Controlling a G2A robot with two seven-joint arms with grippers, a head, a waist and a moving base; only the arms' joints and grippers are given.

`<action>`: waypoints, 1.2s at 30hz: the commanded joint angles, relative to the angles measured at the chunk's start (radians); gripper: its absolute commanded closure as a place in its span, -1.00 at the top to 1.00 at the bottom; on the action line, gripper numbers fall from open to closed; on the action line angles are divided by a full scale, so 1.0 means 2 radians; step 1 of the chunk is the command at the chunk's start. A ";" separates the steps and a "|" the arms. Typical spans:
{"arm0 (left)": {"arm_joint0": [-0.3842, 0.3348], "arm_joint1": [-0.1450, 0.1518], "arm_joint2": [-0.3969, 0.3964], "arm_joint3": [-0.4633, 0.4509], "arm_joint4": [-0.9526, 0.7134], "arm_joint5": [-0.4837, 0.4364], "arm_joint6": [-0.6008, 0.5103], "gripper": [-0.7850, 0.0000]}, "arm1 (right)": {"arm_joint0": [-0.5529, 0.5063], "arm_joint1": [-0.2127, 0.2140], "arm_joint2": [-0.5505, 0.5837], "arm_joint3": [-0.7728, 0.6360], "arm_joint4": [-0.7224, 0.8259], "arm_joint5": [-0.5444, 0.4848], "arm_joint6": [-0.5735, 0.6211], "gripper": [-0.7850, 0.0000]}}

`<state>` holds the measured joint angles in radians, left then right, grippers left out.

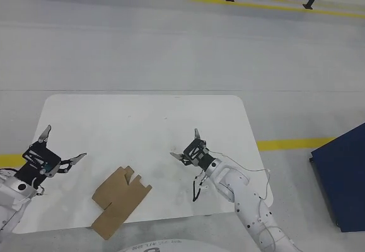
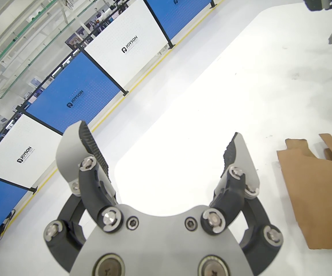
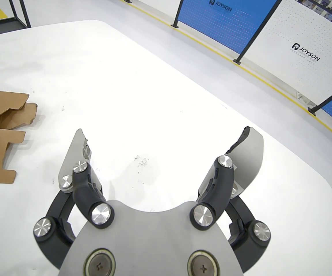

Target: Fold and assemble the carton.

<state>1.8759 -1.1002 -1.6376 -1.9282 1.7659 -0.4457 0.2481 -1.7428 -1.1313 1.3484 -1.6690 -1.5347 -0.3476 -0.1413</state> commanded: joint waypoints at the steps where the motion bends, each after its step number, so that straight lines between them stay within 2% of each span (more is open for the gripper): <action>1: 0.000 0.000 0.000 0.000 0.000 0.000 0.000 1.00 | 0.000 0.000 0.000 0.000 0.000 0.000 0.000 1.00; 4: 0.000 0.000 0.000 -0.003 0.010 0.002 0.001 1.00 | 0.000 0.000 0.000 0.000 0.000 0.000 0.000 1.00; 5: 0.009 0.003 0.004 -0.017 0.074 0.010 0.020 1.00 | 0.000 0.000 0.000 0.000 0.000 0.000 0.000 1.00; 6: 0.018 0.005 0.008 -0.022 0.100 0.010 0.045 1.00 | 0.000 0.000 0.000 0.000 0.000 0.000 0.000 1.00; 7: 0.031 0.008 0.009 -0.020 0.124 0.010 0.092 1.00 | 0.000 0.000 0.000 0.000 0.000 0.000 0.000 1.00; 11: 0.076 0.017 -0.015 0.022 0.184 0.084 0.323 1.00 | 0.000 0.000 0.000 0.000 0.000 0.000 0.000 1.00; 13: 0.087 0.020 -0.028 0.046 0.199 0.121 0.377 1.00 | 0.000 0.000 0.000 0.000 0.000 0.000 0.000 1.00; 16: 0.093 0.021 -0.035 0.062 0.199 0.139 0.403 1.00 | 0.000 0.000 0.000 0.000 0.000 0.000 0.000 1.00; 28: 0.092 0.021 -0.036 0.064 0.194 0.138 0.405 1.00 | 0.000 0.000 0.000 0.000 0.000 0.000 0.000 1.00; 30: 0.088 0.023 -0.027 0.044 0.257 0.153 0.395 1.00 | 0.000 0.000 0.000 0.000 0.000 0.000 0.000 1.00; 31: 0.090 0.026 -0.018 0.024 0.334 0.171 0.395 1.00 | 0.000 0.000 0.000 0.000 0.000 0.000 0.000 1.00; 33: 0.102 0.033 -0.010 0.007 0.442 0.201 0.433 1.00 | 0.000 0.000 0.000 0.000 0.000 0.000 0.000 1.00; 36: 0.118 0.039 -0.020 0.012 0.494 0.237 0.472 1.00 | 0.000 0.000 0.000 0.000 0.000 0.000 0.000 1.00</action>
<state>2.0992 -1.0257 -1.6659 -1.9141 2.5870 -0.0049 1.1602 -1.7428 -1.1313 1.3484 -1.6690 -1.5347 -0.3477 -0.1415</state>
